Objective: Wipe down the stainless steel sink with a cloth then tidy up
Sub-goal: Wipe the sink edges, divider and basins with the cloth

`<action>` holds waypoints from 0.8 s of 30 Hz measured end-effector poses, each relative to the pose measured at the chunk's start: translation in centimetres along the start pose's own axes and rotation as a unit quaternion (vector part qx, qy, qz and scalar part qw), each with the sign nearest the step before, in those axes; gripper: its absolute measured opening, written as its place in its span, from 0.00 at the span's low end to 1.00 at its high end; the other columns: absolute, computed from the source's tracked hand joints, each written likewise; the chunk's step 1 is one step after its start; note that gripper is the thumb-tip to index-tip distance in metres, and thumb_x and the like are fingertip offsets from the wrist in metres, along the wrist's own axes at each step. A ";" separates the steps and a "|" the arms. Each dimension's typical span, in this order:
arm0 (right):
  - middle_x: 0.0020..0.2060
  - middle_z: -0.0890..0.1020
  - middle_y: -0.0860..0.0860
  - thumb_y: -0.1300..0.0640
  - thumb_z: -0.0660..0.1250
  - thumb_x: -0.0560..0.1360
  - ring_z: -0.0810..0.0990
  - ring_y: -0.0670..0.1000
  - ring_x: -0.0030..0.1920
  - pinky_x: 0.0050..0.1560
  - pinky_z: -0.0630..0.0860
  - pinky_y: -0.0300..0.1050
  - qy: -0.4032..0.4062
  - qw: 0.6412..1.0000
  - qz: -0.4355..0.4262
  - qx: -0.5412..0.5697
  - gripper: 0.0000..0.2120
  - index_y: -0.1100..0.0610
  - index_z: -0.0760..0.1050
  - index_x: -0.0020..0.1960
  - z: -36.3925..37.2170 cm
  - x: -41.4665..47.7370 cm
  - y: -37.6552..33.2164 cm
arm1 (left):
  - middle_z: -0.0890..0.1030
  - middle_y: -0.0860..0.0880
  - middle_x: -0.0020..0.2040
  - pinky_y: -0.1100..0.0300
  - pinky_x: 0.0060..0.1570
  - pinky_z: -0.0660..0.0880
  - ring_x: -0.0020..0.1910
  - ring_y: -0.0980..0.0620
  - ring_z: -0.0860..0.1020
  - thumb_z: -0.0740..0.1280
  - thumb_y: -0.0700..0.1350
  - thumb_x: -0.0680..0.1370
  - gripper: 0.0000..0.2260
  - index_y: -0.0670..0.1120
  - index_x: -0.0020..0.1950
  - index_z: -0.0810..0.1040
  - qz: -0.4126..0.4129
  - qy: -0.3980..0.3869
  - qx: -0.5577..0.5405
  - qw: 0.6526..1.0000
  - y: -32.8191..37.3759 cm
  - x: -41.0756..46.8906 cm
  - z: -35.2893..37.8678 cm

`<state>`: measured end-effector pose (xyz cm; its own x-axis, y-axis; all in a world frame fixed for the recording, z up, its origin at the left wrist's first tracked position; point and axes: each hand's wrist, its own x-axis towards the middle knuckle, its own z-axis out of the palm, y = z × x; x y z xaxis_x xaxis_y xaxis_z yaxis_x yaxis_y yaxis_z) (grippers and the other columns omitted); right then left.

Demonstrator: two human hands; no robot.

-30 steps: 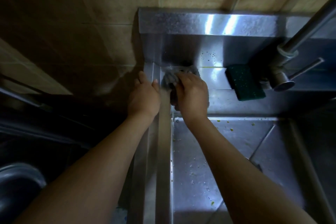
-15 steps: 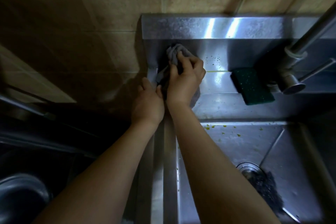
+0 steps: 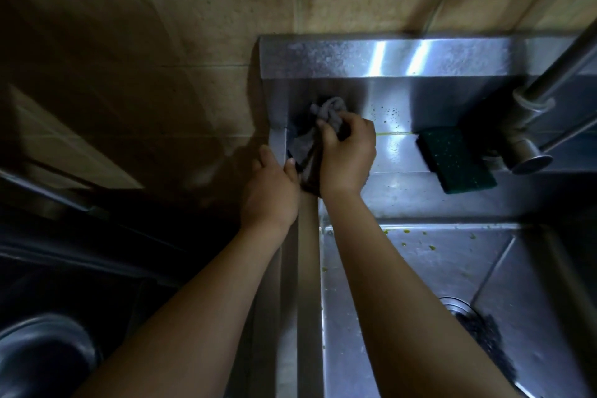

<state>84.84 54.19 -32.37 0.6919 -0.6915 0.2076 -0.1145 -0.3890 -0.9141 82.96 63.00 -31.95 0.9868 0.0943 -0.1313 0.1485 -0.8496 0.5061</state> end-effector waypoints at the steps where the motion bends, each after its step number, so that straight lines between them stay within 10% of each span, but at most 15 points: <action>1: 0.49 0.78 0.56 0.57 0.70 0.71 0.76 0.57 0.52 0.54 0.70 0.46 0.024 0.999 0.009 0.042 0.10 0.60 0.78 0.51 -0.4 0.3 -0.4 | 0.67 0.38 0.68 0.50 0.50 0.69 0.59 0.36 0.72 0.53 0.51 0.81 0.22 0.41 0.71 0.58 0.000 0.000 0.002 1.000 0.0 0.0 0.0; 17: 0.49 0.78 0.57 0.50 0.64 0.76 0.76 0.56 0.49 0.43 0.64 0.41 0.073 0.988 0.125 0.061 0.12 0.59 0.70 0.47 -0.1 1.5 -0.4 | 0.69 0.38 0.66 0.51 0.48 0.69 0.59 0.37 0.73 0.53 0.53 0.81 0.22 0.41 0.69 0.59 0.002 0.018 0.023 1.000 -0.2 0.2 0.5; 21: 0.41 0.76 0.58 0.53 0.63 0.77 0.72 0.53 0.42 0.41 0.63 0.38 0.149 0.967 0.169 0.121 0.14 0.52 0.62 0.36 -2.4 2.6 -0.2 | 0.67 0.38 0.66 0.51 0.49 0.68 0.59 0.38 0.72 0.53 0.53 0.80 0.22 0.41 0.69 0.60 0.007 0.021 0.031 0.999 -0.3 0.0 0.4; 24: 0.48 0.76 0.64 0.57 0.64 0.77 0.73 0.55 0.45 0.47 0.64 0.37 0.217 0.955 0.133 0.152 0.08 0.62 0.71 0.45 -4.2 4.1 -0.8 | 0.66 0.39 0.67 0.46 0.58 0.68 0.62 0.38 0.68 0.56 0.52 0.78 0.23 0.41 0.69 0.62 0.082 0.061 0.088 0.991 0.0 -0.9 -0.1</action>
<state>84.76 49.08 -29.28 0.2995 -0.9539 0.0186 0.0128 -0.0155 -0.9998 82.05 62.96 -31.73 0.9987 -0.0004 0.0506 -0.0183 -0.9352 0.3537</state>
